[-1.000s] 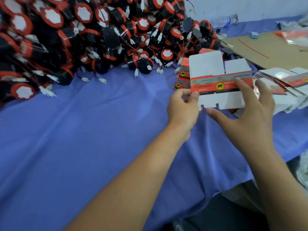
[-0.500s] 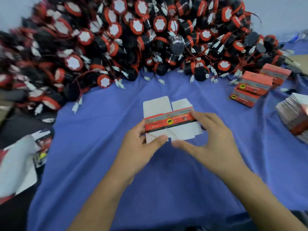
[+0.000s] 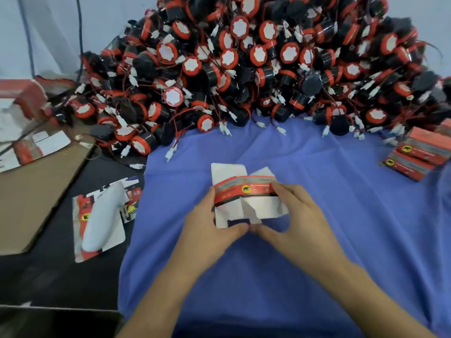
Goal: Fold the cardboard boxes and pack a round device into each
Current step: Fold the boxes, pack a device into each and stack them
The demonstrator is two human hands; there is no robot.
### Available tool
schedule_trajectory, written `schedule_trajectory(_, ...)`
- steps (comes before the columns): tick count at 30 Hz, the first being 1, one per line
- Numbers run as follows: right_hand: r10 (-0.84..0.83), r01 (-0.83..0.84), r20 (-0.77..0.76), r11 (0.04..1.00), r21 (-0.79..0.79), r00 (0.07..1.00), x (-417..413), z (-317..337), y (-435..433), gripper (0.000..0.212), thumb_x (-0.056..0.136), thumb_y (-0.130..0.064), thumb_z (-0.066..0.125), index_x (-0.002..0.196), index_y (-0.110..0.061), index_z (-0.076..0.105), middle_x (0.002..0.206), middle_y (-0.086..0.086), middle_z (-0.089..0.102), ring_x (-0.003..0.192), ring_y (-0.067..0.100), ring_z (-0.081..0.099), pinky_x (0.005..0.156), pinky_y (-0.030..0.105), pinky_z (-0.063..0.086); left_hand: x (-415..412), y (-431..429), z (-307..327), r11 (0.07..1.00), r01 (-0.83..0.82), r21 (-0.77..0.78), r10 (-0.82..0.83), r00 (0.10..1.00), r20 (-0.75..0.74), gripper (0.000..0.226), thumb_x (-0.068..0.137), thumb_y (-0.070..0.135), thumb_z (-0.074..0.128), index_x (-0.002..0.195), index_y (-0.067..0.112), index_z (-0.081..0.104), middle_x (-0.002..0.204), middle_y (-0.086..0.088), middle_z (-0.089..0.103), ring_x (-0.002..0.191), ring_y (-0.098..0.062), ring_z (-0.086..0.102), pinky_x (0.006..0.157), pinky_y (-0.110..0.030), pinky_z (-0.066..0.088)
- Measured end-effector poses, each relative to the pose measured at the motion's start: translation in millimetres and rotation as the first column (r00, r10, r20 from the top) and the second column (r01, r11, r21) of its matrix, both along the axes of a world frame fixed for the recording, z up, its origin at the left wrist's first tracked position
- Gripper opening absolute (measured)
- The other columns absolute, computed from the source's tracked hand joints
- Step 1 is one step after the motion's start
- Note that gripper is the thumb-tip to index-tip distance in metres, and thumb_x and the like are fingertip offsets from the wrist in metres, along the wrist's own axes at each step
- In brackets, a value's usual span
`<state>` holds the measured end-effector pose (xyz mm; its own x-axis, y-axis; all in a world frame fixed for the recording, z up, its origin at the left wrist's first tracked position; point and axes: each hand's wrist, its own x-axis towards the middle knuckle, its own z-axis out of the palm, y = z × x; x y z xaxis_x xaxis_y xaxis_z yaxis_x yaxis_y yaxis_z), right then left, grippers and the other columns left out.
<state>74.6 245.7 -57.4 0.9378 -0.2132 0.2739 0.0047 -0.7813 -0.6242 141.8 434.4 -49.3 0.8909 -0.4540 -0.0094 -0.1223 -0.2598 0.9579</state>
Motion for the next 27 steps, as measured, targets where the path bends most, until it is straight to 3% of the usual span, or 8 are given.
schedule_trajectory(4, 0.119, -0.124, -0.057, 0.987, -0.099, 0.991, -4, -6, 21, 0.076, 0.089, -0.024, 0.07, 0.156, -0.034, 0.036, 0.135, -0.022, 0.047, 0.119, 0.006, 0.054, 0.09, 0.031, 0.054, -8, -12, 2, 0.999, 0.018, 0.031, -0.018, 0.999, 0.028, 0.026, 0.083, 0.033, 0.068, 0.109, 0.033, 0.067, 0.101, 0.013, 0.077, 0.097, -0.009, 0.073, 0.086, -0.047, 0.061)
schedule_trajectory(6, 0.108, -0.108, -0.031, 0.994, 0.009, 0.994, -6, -10, 25, 0.079, 0.09, -0.019, 0.072, 0.157, -0.035, 0.034, 0.138, -0.025, 0.043, 0.124, 0.0, 0.051, 0.095, 0.023, 0.05, -7, -12, 6, 1.0, -0.006, -0.025, 0.006, 1.0, 0.004, 0.027, 0.088, 0.022, 0.068, 0.112, 0.034, 0.068, 0.103, 0.012, 0.077, 0.098, -0.008, 0.073, 0.083, -0.039, 0.061)
schedule_trajectory(10, 0.146, -0.146, 0.012, 0.977, 0.155, 0.989, -11, -7, 11, 0.09, 0.085, -0.009, 0.076, 0.156, -0.042, 0.032, 0.147, -0.029, 0.034, 0.14, 0.001, 0.04, 0.103, 0.007, 0.037, -6, 4, 12, 0.981, -0.064, -0.181, 0.028, 0.98, -0.197, 0.083, 0.091, 0.0, 0.07, 0.147, 0.052, 0.037, 0.122, 0.012, 0.072, 0.105, -0.002, 0.071, 0.079, -0.022, 0.06)
schedule_trajectory(13, 0.189, -0.194, 0.043, 0.968, 0.16, 0.981, -13, 0, 2, 0.086, 0.085, 0.002, 0.072, 0.153, -0.039, 0.039, 0.15, -0.027, 0.038, 0.143, 0.004, 0.04, 0.11, 0.012, 0.035, -4, 19, 18, 0.974, -0.034, -0.226, -0.019, 0.973, -0.228, 0.065, 0.093, 0.007, 0.071, 0.133, 0.056, 0.054, 0.128, 0.013, 0.069, 0.113, -0.004, 0.068, 0.083, -0.027, 0.061)
schedule_trajectory(16, 0.18, -0.194, 0.076, 0.945, 0.262, 0.981, -15, 9, 0, 0.079, 0.086, -0.002, 0.076, 0.149, -0.038, 0.044, 0.148, -0.023, 0.047, 0.139, 0.006, 0.048, 0.108, 0.024, 0.044, -3, 33, 29, 0.97, 0.126, -0.206, -0.177, 0.952, -0.249, 0.046, 0.086, 0.036, 0.08, 0.126, 0.053, 0.064, 0.123, 0.018, 0.071, 0.111, -0.006, 0.07, 0.083, -0.022, 0.059)
schedule_trajectory(20, 0.225, -0.216, 0.017, 0.909, 0.356, 0.974, -19, 27, -4, 0.069, 0.093, -0.024, 0.075, 0.153, -0.031, 0.042, 0.154, -0.031, 0.041, 0.141, 0.002, 0.045, 0.114, 0.035, 0.042, 4, 54, 30, 0.967, 0.235, 0.095, -0.228, 0.971, -0.076, 0.117, 0.043, 0.094, 0.072, 0.143, 0.076, 0.014, 0.14, 0.043, 0.04, 0.112, -0.001, 0.06, 0.08, -0.009, 0.05)
schedule_trajectory(22, 0.268, -0.238, -0.02, 0.884, 0.403, 0.963, -18, 36, -7, 0.073, 0.092, -0.03, 0.072, 0.156, -0.03, 0.037, 0.156, -0.035, 0.035, 0.141, 0.003, 0.045, 0.117, 0.037, 0.039, 5, 53, 32, 0.97, 0.224, 0.089, -0.229, 0.972, 0.051, 0.103, 0.054, 0.095, 0.066, 0.141, 0.079, 0.013, 0.142, 0.051, 0.027, 0.122, 0.007, 0.047, 0.087, -0.012, 0.047)
schedule_trajectory(27, 0.396, -0.301, -0.049, 0.767, 0.566, 0.917, -17, 43, -4, 0.076, 0.095, -0.033, 0.067, 0.159, -0.037, 0.028, 0.154, -0.018, 0.048, 0.141, 0.009, 0.048, 0.116, 0.037, 0.041, 8, 36, 27, 0.99, 0.1, -0.099, -0.095, 0.994, 0.058, 0.051, 0.071, 0.067, 0.074, 0.118, 0.058, 0.06, 0.129, 0.024, 0.065, 0.114, -0.003, 0.063, 0.099, -0.045, 0.051)
